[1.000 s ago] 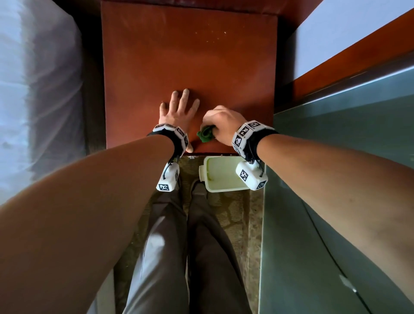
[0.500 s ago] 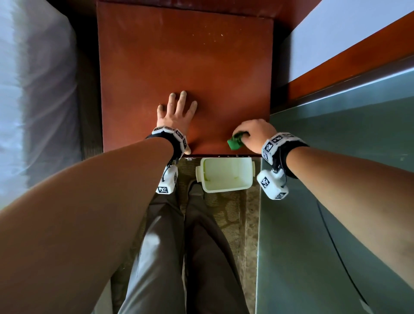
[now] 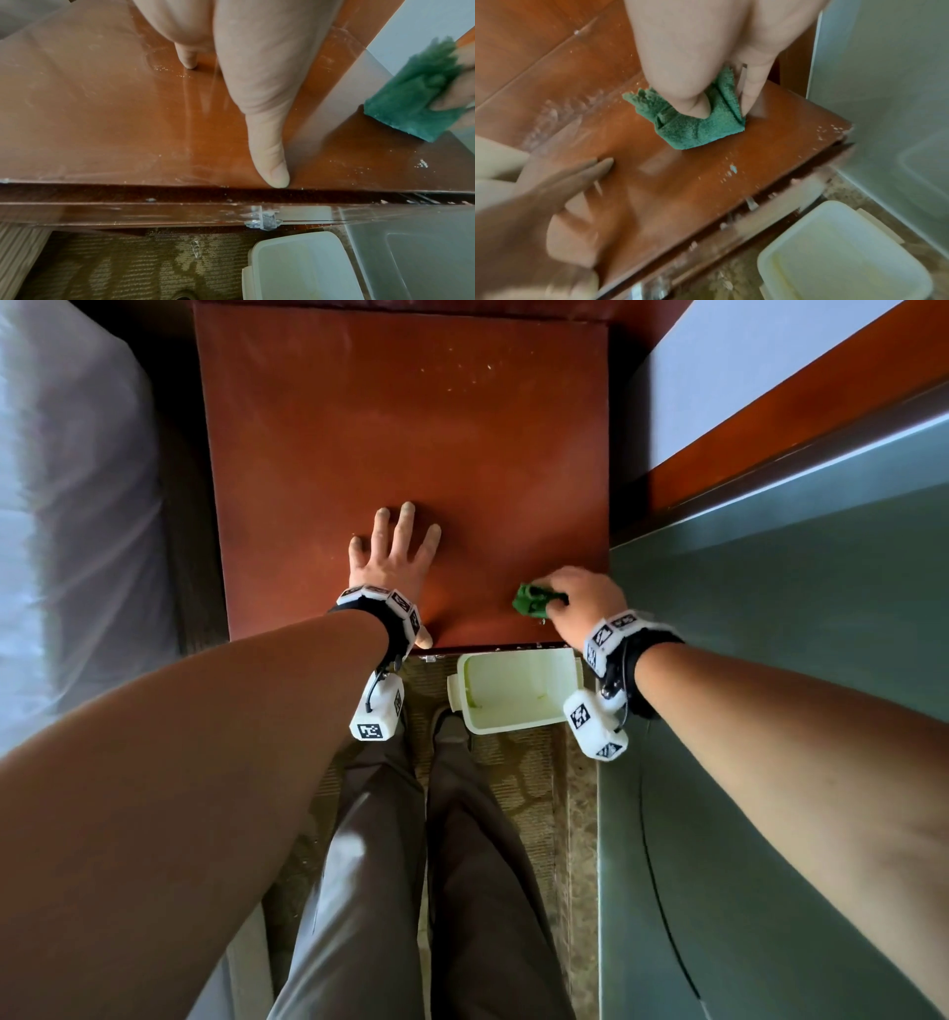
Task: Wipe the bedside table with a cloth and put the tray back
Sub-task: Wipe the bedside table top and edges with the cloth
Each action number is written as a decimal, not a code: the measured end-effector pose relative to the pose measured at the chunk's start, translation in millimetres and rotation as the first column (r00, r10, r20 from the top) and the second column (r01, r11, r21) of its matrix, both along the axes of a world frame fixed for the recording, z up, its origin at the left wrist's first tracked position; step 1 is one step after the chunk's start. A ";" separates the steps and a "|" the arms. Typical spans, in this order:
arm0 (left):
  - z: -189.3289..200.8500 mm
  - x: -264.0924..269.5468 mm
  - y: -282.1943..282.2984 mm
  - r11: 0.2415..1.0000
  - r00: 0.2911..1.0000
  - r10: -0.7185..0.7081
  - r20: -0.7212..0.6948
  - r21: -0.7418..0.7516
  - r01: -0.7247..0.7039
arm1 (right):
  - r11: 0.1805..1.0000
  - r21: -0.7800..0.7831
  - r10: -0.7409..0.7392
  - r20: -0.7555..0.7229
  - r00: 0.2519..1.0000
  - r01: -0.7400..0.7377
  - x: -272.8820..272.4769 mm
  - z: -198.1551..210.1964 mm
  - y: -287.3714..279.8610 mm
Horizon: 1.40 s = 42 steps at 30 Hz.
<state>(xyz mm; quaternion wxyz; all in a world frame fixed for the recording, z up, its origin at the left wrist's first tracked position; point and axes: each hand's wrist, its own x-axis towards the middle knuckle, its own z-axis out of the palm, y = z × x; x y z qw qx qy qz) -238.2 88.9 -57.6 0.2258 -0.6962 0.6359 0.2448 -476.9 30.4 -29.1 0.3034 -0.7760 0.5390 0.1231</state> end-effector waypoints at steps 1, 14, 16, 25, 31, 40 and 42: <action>-0.6 0.1 0.1 1.000 1.000 0.002 -0.003 0.006 -0.002 | 0.999 0.031 0.031 -0.006 1.000 -0.030 -4.8 -0.6 8.1; 12.5 -2.4 -7.5 0.999 1.000 0.022 -0.019 0.028 -0.022 | 0.971 0.238 0.019 -0.127 0.992 0.012 -16.8 14.1 27.2; 24.5 -0.2 -14.2 0.998 0.998 0.036 -0.055 0.060 -0.033 | 0.969 0.242 -0.034 -0.096 0.995 0.057 -6.2 19.8 20.7; 73.7 17.9 -40.1 0.952 0.905 0.297 -0.306 0.161 -0.259 | 0.953 0.292 -0.112 0.113 0.987 0.075 67.8 51.1 -14.1; 92.8 45.0 -47.9 0.888 0.779 0.455 -0.432 0.151 -0.435 | 0.946 0.316 -0.147 0.211 0.966 0.075 113.1 63.1 -41.8; 80.5 105.5 -52.4 0.569 0.177 0.750 -0.637 0.485 -0.664 | 0.945 0.309 -0.190 0.251 0.949 0.107 178.5 67.4 -74.6; 79.7 118.9 -56.4 0.538 0.138 0.769 -0.624 0.514 -0.668 | 0.961 0.253 -0.183 0.281 0.942 0.111 192.2 65.5 -79.7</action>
